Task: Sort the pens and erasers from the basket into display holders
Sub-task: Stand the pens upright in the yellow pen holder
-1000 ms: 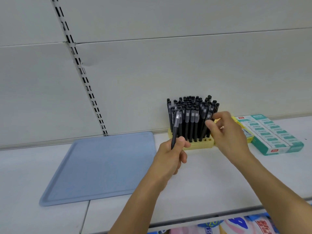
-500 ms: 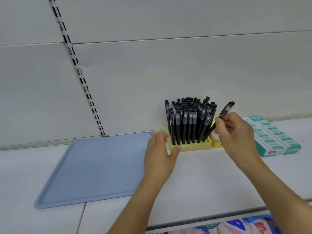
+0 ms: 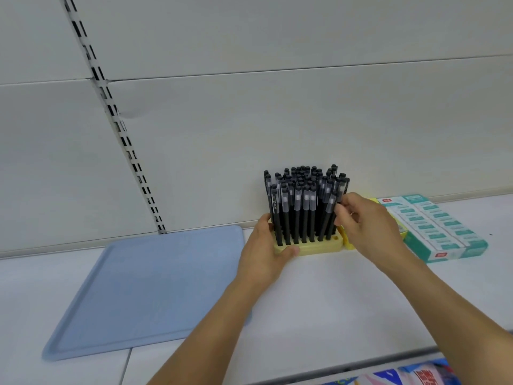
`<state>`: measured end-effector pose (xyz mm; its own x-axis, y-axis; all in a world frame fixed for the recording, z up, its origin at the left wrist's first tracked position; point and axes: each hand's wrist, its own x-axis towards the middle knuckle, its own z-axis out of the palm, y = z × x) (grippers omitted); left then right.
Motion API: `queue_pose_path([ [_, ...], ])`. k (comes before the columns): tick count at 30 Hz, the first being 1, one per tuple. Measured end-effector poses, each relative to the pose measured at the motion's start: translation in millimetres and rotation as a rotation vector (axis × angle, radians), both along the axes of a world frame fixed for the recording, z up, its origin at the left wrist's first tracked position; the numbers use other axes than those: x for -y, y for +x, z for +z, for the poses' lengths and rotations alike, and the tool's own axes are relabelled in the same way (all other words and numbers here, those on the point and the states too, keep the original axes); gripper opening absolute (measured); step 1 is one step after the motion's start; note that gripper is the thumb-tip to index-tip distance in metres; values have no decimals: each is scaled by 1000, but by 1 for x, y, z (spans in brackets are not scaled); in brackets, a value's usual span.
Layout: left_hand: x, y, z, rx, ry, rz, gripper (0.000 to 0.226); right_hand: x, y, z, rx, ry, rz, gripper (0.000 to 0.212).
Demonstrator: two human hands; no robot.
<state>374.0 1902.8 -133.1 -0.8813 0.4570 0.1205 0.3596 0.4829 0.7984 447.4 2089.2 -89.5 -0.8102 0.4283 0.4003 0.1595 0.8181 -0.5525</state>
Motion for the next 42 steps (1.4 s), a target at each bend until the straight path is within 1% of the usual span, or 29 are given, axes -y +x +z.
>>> queue_pose_path([
  [3,-1,-4,1,15,20,-4,80,-5,-3,8,55,55,-2,17],
  [5,0,-5,1,17,23,0,79,-6,-3,6,126,97,27,18],
  [7,0,-5,1,14,27,2,79,-3,-1,1,170,82,53,20],
  [9,-1,-6,-2,14,32,-1,79,-3,0,-1,180,84,33,21],
  [11,-2,-6,-3,26,41,-14,86,-5,2,0,168,60,6,17],
  [12,-1,-6,-2,36,56,-10,95,-5,4,1,125,-4,-5,18],
  [13,-1,-6,0,55,83,5,106,-4,6,0,52,-103,-16,26],
  [14,-2,-8,3,72,120,24,117,-4,7,0,-36,-223,-23,40],
  [15,-4,-11,7,92,170,35,126,-5,7,1,-109,-345,-20,57],
  [16,-7,-13,11,113,216,32,132,-5,5,3,-135,-457,7,79],
  [17,-11,-15,14,140,251,10,136,-5,2,5,-116,-553,60,96],
  [18,-16,-16,18,159,269,-33,137,-4,0,6,-63,-620,133,105],
  [19,-20,-17,19,163,266,-83,135,-4,-3,6,2,-656,232,105],
  [21,-26,-17,19,140,250,-147,126,-2,-8,3,87,-640,393,94],
  [22,-27,-17,18,134,265,-144,124,-3,-9,0,71,-632,404,95],
  [24,-26,-17,16,152,304,-121,126,-4,-14,-1,4,-663,332,108],
  [25,-26,-19,14,161,318,-132,125,-5,-16,0,-8,-675,318,111],
  [28,-29,-18,12,167,340,-126,113,-4,-22,3,11,-667,397,100],
  [30,-32,-18,14,161,351,-116,119,-3,-25,4,-16,-682,375,106],
  [31,-32,-17,15,163,355,-125,121,-4,-27,4,-17,-697,373,106],
  [33,-33,-18,14,165,359,-119,122,-5,-30,5,6,-675,414,95],
  [35,-33,-17,13,138,377,-90,119,-4,-29,3,24,-671,400,104],
  [36,-33,-16,12,124,382,-90,116,-6,-29,2,29,-672,380,106],
  [37,-33,-15,9,117,387,-94,111,-6,-27,1,24,-684,395,97],
  [39,-35,-14,6,103,398,-105,98,-7,-24,-2,51,-667,465,71],
  [40,-35,-14,5,96,393,-108,93,-7,-23,-2,71,-644,484,67],
  [42,-36,-17,3,86,376,-113,88,-11,-24,-6,106,-617,491,73],
])
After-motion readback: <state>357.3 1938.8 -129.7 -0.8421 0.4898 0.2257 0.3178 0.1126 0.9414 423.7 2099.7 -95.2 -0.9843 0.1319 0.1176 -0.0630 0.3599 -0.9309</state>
